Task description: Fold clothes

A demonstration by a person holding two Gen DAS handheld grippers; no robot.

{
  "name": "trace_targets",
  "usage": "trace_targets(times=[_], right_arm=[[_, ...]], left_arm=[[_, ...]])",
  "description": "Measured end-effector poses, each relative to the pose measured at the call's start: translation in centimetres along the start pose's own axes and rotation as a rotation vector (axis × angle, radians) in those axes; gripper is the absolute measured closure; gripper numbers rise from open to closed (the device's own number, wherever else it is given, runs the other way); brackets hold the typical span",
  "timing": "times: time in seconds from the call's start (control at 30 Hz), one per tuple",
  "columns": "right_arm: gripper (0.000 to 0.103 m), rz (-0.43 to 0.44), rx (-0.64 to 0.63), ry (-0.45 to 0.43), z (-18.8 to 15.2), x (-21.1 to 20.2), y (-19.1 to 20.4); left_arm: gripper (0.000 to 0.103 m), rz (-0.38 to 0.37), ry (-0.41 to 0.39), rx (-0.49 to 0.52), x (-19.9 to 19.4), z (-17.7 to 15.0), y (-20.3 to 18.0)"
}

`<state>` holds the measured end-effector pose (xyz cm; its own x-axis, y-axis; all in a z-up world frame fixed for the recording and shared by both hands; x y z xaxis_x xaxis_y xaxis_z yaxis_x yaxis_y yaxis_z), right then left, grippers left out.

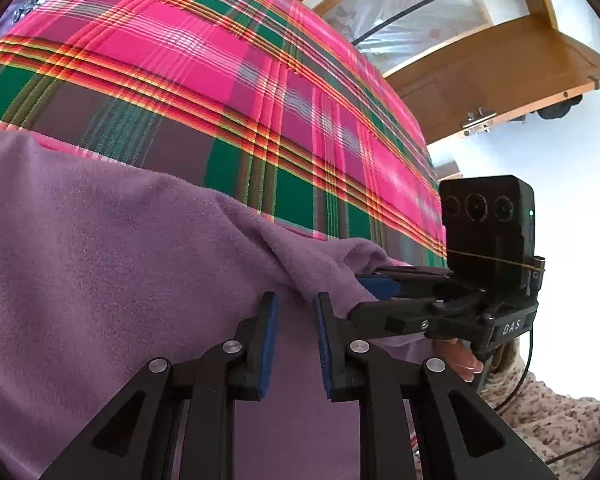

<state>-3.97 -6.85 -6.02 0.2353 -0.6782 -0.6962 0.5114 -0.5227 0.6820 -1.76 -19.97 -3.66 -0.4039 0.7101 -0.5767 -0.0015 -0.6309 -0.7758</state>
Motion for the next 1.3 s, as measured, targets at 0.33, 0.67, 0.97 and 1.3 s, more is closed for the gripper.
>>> trace_targets(times=[0.33, 0.67, 0.97, 1.3], right_arm=[[0.059, 0.036, 0.076, 0.059, -0.8, 0.0, -0.5], [0.060, 0.086, 0.085, 0.058, 0.6, 1.5, 0.1], [0.064, 0.170, 0.177, -0.048, 1.6, 0.5, -0.7], [0.090, 0.123, 0.167, -0.116, 3.2, -2.1, -2.0]], left_arm=[[0.084, -0.056, 0.010, -0.008, -0.1, 0.4, 0.9], [0.084, -0.092, -0.002, -0.024, -0.7, 0.2, 1.9], [0.084, -0.115, -0.002, -0.030, -0.8, 0.2, 1.7], [0.084, -0.124, -0.005, -0.034, -0.9, 0.3, 2.1]])
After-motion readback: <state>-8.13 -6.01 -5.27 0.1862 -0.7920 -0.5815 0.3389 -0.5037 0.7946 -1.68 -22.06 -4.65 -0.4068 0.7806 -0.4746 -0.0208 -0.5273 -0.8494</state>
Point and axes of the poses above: each gripper's, at about its wrist camera, not at the fingertips, and x roughly the way its jaws point, y to its left, z to its top, the point moved 3 cm from there along x, roughly the way its jaws point, and after that the axes turned 9 degrees about -z, right-handed, at the moved point
